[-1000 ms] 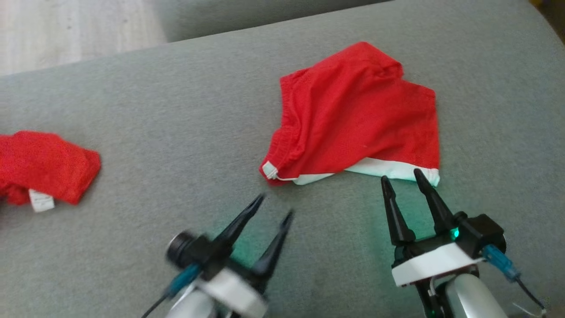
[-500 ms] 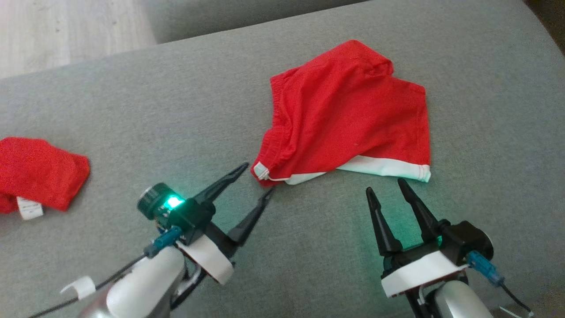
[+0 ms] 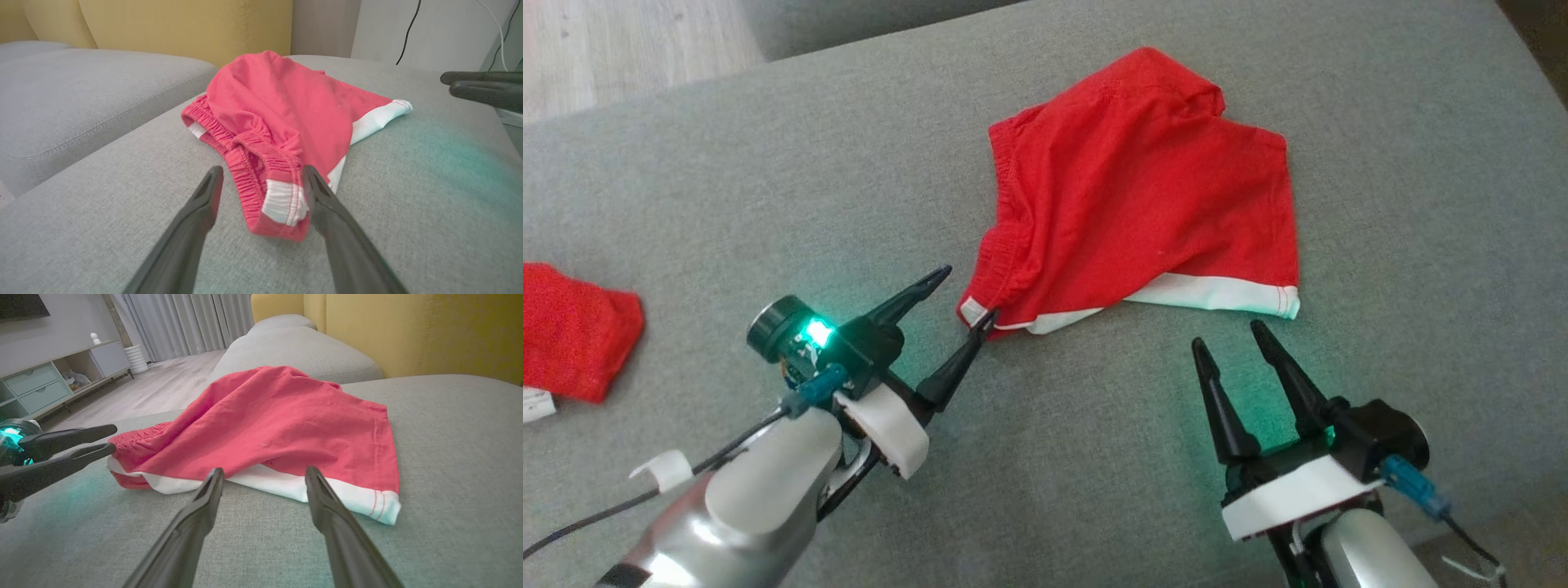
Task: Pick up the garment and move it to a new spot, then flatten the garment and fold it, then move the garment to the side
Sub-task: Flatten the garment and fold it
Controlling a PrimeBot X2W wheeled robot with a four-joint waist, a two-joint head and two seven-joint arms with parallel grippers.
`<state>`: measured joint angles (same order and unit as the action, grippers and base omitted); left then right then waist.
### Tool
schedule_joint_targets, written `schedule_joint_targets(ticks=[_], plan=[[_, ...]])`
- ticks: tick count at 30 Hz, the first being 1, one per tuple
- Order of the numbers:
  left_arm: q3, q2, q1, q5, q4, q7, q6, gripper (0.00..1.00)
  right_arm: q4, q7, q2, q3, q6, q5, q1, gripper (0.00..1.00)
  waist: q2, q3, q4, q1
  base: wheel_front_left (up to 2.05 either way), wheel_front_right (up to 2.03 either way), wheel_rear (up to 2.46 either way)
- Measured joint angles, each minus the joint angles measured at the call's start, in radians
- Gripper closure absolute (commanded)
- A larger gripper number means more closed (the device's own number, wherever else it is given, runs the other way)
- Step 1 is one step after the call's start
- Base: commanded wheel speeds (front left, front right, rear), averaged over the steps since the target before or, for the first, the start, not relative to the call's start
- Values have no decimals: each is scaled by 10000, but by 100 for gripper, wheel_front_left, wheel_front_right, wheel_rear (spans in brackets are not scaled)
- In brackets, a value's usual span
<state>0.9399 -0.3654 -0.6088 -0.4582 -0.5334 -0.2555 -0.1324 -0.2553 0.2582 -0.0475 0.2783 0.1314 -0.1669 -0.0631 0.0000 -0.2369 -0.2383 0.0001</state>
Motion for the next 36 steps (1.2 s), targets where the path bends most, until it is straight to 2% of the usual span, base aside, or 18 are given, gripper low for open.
schedule_joint_targets(ticks=[6,7,8,9,10,18,23,26,30,36], plan=[[681,4,-96,-372,-150,0,0,0,46,0,0,-27,0,13,-124,0,0,-172,-15,0,0,0,0],[805,2,-104,-449,-128,0,0,17,46,0,0,-52,0,15,-124,0,0,-190,-9,0,0,0,0],[920,-6,-128,-497,-113,0,0,56,46,0,0,-75,0,33,-124,0,0,-202,4,0,0,0,0],[980,-15,-163,-535,-86,0,0,87,46,0,0,-94,0,54,-124,0,0,-214,21,0,0,0,0],[1024,-40,-218,-543,-50,0,0,100,46,0,0,-105,0,56,-124,0,0,-222,41,0,0,0,0],[1369,-326,-307,-623,713,0,0,100,40,0,0,-253,0,54,-123,0,0,-178,263,0,0,0,0],[414,-399,-41,-614,1618,0,0,100,-73,0,2,-715,0,13,-124,0,0,-121,487,0,0,0,0],[-90,-648,414,-577,1962,0,0,100,-412,0,0,-1055,0,-31,-124,0,0,-111,677,0,0,0,0],[-495,-978,1005,-401,2142,0,0,100,-993,0,2,-1335,0,234,-181,0,0,-147,970,-1,0,0,0],[-976,-1011,1157,-232,2314,0,0,100,-2098,-2,4,-1760,0,731,-629,0,0,-250,1362,0,0,0,0]])
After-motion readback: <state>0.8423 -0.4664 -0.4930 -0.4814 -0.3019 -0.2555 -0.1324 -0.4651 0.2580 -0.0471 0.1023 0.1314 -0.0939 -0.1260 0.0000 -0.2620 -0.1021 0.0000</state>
